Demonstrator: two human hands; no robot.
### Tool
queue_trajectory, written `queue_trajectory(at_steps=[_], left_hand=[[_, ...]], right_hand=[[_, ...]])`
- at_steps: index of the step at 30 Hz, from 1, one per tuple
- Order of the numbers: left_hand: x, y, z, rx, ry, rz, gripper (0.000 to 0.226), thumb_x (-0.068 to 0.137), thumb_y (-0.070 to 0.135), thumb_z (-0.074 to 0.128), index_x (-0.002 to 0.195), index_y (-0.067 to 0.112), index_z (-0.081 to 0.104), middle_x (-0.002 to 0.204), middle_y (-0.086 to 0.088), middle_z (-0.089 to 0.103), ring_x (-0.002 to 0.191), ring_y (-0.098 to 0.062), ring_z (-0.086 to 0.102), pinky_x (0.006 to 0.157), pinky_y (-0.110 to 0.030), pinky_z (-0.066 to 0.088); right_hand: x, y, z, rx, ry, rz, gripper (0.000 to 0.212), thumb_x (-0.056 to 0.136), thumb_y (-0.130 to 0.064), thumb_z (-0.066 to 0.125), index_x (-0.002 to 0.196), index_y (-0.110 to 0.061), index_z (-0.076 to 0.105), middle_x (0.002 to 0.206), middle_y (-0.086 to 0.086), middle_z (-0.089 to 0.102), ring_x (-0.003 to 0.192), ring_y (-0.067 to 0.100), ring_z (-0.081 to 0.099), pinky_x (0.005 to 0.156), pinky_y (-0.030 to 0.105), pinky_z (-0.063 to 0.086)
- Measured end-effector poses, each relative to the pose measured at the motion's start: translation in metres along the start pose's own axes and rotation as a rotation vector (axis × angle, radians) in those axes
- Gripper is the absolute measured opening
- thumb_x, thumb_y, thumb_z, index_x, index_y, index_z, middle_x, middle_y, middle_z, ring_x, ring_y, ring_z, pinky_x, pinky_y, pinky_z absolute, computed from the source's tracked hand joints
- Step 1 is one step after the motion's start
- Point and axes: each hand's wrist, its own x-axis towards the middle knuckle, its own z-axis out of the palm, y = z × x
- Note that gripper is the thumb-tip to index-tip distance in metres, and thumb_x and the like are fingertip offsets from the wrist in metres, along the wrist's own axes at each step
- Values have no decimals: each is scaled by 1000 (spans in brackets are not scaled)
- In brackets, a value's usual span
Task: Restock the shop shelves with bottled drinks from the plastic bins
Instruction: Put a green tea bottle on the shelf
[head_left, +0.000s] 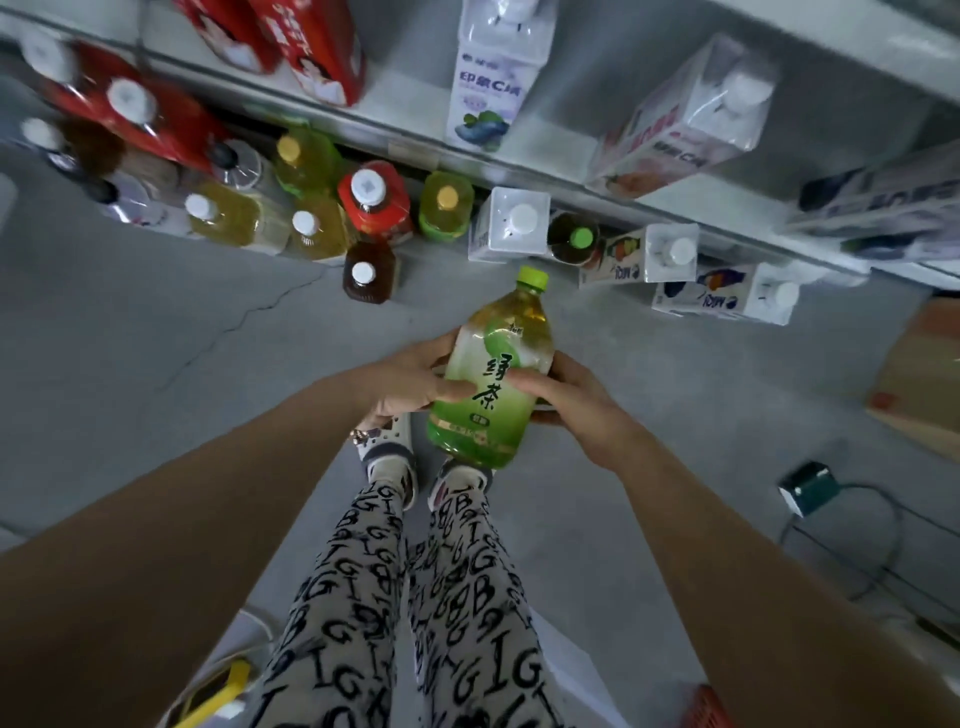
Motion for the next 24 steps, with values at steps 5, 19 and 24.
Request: queue_trajectory(at_steps=[5,19,24], left_hand=[[-77,51,29,45,24,103,65,91,4,63,147,28,40,131,2,60,112,-14,59,69,-15,54],[-261,165,114,255,76,330,46,89,10,69,132,20,56,110,5,68,93,-6,65,61,-13,52],[-306,200,139,317,77,433,45,87,11,72,129,21,59,113,-4,70,98,-16,69,75,-29,59]], right_hand=[[-85,-40,-1,92,56,-127,55,90,-24,73,137,-26,45,115,9,71,95,17,73,71,23,59],[-283,-114,-11,131,211,-383,43,87,-43,75,126,-37,59,118,5,70,104,23,72,91,42,59],[-342,-137,-20,148,285,-489,37,88,-43,74,123,-35,65,112,4,72,99,22,74,82,39,62]])
